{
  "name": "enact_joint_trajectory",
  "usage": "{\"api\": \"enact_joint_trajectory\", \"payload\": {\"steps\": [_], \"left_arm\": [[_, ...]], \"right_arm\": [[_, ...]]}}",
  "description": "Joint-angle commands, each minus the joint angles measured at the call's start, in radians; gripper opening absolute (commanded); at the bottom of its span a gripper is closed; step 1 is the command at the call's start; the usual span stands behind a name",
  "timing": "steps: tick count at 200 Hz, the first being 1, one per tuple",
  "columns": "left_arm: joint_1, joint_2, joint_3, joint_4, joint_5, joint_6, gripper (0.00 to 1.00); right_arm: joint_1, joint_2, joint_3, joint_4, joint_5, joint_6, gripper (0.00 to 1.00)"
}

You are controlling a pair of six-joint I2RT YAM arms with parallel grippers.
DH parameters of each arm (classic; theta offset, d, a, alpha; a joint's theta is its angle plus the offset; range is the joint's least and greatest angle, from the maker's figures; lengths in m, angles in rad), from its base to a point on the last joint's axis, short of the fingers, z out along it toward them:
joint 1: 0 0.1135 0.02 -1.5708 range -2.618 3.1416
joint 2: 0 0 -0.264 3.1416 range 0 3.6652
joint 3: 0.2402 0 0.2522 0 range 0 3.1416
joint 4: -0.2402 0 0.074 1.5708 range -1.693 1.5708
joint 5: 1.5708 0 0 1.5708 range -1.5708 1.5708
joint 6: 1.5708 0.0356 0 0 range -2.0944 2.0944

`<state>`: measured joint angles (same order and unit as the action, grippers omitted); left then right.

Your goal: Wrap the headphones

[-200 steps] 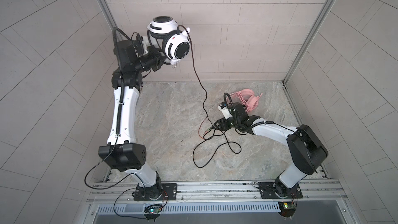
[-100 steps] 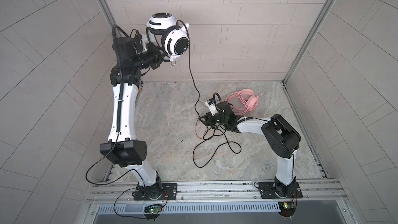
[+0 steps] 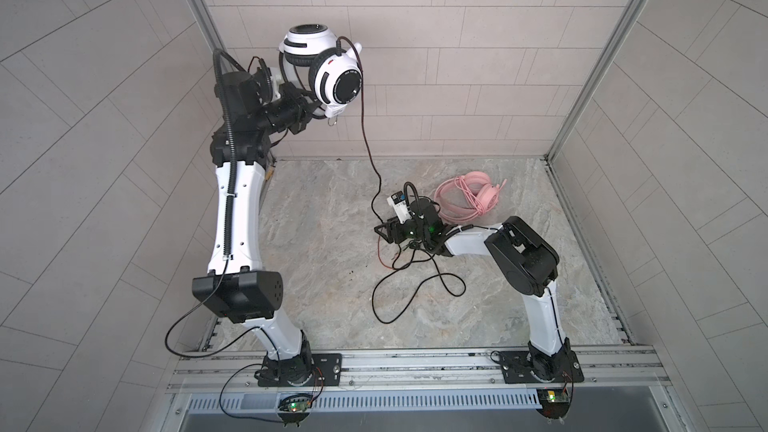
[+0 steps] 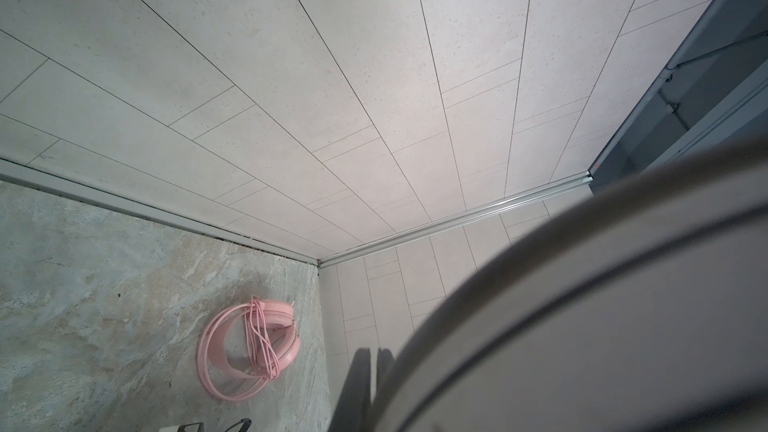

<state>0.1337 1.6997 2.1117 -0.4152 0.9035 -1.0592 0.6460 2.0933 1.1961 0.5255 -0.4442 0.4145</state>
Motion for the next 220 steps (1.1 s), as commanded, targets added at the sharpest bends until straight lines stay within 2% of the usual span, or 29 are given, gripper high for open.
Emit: {"api": "enact_joint_trajectory", "payload": {"steps": [1, 31, 40, 51, 70, 76, 86, 103, 120, 142, 166, 194, 220], "left_arm": [[0.009, -0.049, 0.031, 0.076, 0.006, -0.037, 0.00], [0.011, -0.049, 0.031, 0.080, 0.006, -0.040, 0.00], [0.012, -0.049, 0.031, 0.080, 0.007, -0.041, 0.00], [0.014, -0.051, 0.030, 0.081, 0.007, -0.041, 0.00], [0.025, -0.052, 0.028, 0.081, 0.008, -0.037, 0.00], [0.027, -0.051, 0.026, 0.079, 0.008, -0.034, 0.00], [0.036, -0.047, 0.025, 0.070, 0.006, -0.027, 0.00], [0.043, -0.041, 0.025, 0.021, -0.017, 0.016, 0.00], [0.041, -0.047, 0.029, -0.103, -0.114, 0.133, 0.00], [0.034, -0.075, -0.016, -0.201, -0.267, 0.269, 0.00], [0.005, -0.112, -0.078, -0.291, -0.506, 0.424, 0.00], [-0.076, -0.128, -0.141, -0.315, -0.749, 0.534, 0.00], [-0.157, -0.086, -0.127, -0.350, -0.870, 0.607, 0.00]], "right_arm": [[-0.006, 0.019, 0.010, 0.049, 0.005, 0.015, 0.66], [-0.006, 0.047, 0.032, 0.070, 0.001, 0.038, 0.60], [-0.006, 0.058, 0.042, 0.079, -0.004, 0.049, 0.54], [-0.006, 0.068, 0.046, 0.089, -0.009, 0.058, 0.43], [-0.005, 0.051, 0.020, 0.111, -0.004, 0.063, 0.12], [-0.007, 0.038, 0.006, 0.111, 0.004, 0.060, 0.05], [-0.007, 0.007, -0.028, 0.114, 0.018, 0.054, 0.00], [-0.011, -0.073, -0.092, 0.064, 0.049, 0.024, 0.00], [-0.011, -0.190, -0.132, -0.118, 0.122, -0.049, 0.00], [-0.012, -0.346, -0.122, -0.496, 0.214, -0.158, 0.00], [-0.011, -0.502, -0.072, -0.882, 0.287, -0.246, 0.00], [0.044, -0.602, 0.074, -1.279, 0.387, -0.327, 0.00], [0.133, -0.631, 0.241, -1.524, 0.461, -0.358, 0.00]]}}
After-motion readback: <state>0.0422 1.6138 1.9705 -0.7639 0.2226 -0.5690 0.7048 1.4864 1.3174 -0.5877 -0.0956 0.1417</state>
